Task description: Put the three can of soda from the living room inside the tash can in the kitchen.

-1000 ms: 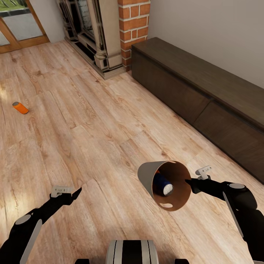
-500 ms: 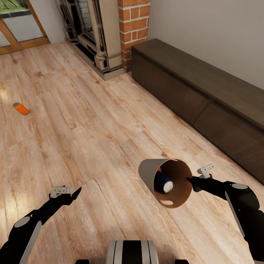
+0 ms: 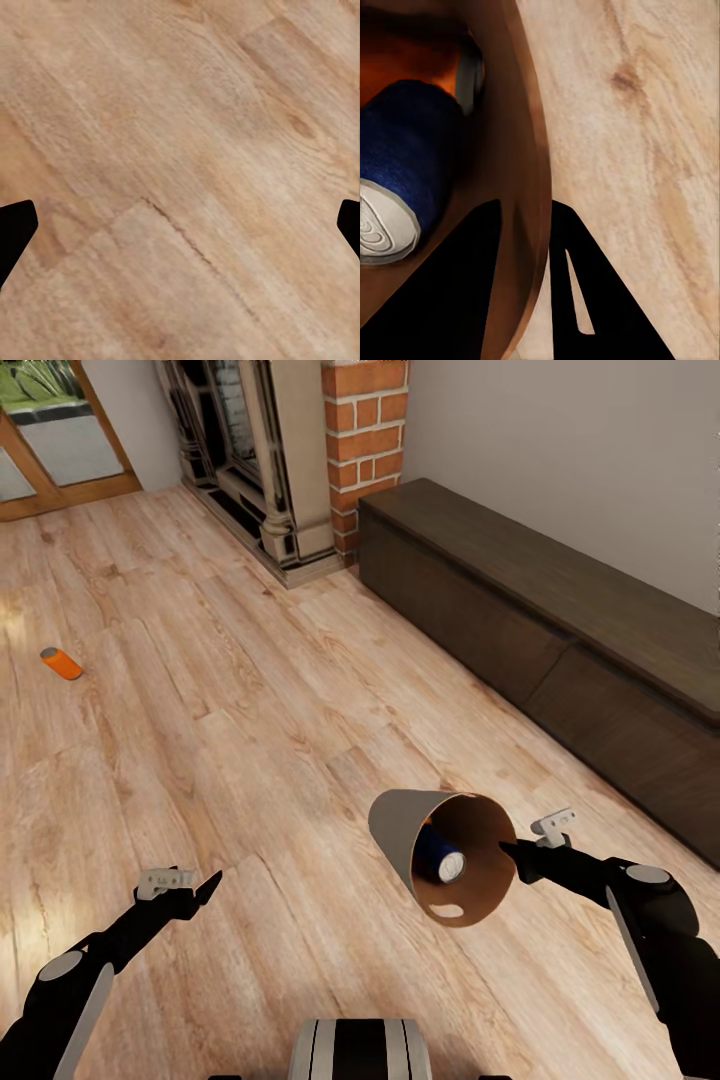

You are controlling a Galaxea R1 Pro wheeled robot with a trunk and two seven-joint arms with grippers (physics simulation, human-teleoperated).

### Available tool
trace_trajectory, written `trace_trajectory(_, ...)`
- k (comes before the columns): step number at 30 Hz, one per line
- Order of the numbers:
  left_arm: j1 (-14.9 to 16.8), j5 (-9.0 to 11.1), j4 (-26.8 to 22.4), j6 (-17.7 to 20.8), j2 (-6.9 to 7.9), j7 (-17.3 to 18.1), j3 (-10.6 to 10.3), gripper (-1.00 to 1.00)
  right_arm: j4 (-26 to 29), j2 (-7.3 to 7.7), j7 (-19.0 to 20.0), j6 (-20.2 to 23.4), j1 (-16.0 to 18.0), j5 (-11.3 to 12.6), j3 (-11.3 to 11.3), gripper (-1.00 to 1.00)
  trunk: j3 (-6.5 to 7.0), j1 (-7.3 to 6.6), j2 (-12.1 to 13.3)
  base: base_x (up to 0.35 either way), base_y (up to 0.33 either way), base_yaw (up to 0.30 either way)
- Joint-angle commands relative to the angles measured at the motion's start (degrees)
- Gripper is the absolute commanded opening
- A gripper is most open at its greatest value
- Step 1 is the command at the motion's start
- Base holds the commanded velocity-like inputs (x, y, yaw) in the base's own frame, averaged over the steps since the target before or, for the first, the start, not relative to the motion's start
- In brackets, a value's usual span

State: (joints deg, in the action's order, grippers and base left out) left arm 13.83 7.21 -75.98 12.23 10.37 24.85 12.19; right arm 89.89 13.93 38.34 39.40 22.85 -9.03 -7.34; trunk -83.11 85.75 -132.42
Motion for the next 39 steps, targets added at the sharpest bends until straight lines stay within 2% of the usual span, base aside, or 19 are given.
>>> trace_trajectory(1,-0.17,0.03,-0.02,0.03,0.00,0.01,0.01,1.00,0.02,-0.20,0.11,-0.23,-0.01,0.81,0.04,-1.00,0.09,0.00,0.00,0.000,0.000,0.000)
trace_trajectory(6,-0.64,0.11,-0.10,0.04,0.00,-0.03,0.02,1.00,0.02,-0.78,0.08,-1.01,-0.66,0.84,0.00,-1.00,0.54,0.00,0.00,0.000,0.000,0.000)
trace_trajectory(16,-0.73,0.15,-0.11,-0.01,0.00,-0.14,0.03,1.00,-0.01,-1.01,0.07,-1.25,-1.38,0.87,0.05,-1.00,1.44,0.00,0.00,0.000,0.000,0.000)
trace_trajectory(22,-0.73,0.10,-0.06,-0.02,0.00,-0.23,0.03,1.00,-0.04,-2.22,0.07,-1.26,-1.56,0.87,-0.02,-1.00,1.97,0.00,0.00,0.000,0.000,0.014)
trace_trajectory(31,-0.74,0.06,-0.05,0.04,0.00,-0.32,0.06,1.00,-0.05,-2.90,0.02,-1.26,-1.58,0.86,0.00,-1.00,2.65,0.00,0.00,0.015,0.000,0.143)
trace_trajectory(39,-0.73,0.01,0.04,0.38,0.00,-0.33,0.26,1.00,-0.06,-3.10,-0.01,-1.26,-1.58,0.80,0.04,-1.00,3.20,0.00,0.00,0.237,0.022,0.180)
